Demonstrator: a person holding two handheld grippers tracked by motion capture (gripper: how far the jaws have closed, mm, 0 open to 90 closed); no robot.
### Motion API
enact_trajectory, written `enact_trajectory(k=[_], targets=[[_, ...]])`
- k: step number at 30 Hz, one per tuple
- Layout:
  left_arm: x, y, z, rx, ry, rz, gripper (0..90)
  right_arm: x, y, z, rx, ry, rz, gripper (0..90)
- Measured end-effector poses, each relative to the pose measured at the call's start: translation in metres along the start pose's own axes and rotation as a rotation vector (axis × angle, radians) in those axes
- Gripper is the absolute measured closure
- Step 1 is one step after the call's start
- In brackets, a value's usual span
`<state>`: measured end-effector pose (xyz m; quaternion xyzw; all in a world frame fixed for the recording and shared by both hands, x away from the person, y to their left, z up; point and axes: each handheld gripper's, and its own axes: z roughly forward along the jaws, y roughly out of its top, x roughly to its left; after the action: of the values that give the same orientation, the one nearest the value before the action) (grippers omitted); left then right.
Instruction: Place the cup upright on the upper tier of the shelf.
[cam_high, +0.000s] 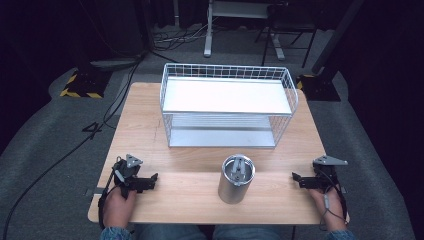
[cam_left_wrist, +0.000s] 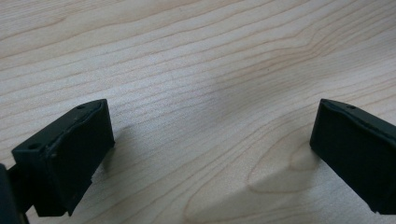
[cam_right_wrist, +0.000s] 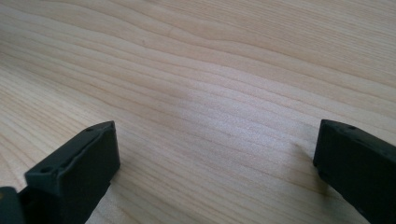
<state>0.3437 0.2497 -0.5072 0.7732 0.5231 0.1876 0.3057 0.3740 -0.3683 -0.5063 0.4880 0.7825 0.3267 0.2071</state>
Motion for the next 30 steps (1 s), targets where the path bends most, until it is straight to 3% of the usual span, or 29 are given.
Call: enact_trajectory(k=[15, 25, 30], targets=[[0.0, 0.0, 0.0, 0.001, 0.001, -0.001, 0.0, -0.002, 0.0, -0.001, 0.004, 0.017, -0.004, 1.2], [0.0, 0.0, 0.0, 0.001, 0.001, -0.001, 0.1, -0.004, 0.001, -0.001, 0.016, -0.008, 0.021, 1.6], [0.0, 0.0, 0.0, 0.001, -0.001, 0.002, 0.1, -0.003, 0.004, -0.011, -0.015, 0.002, 0.021, 1.9]])
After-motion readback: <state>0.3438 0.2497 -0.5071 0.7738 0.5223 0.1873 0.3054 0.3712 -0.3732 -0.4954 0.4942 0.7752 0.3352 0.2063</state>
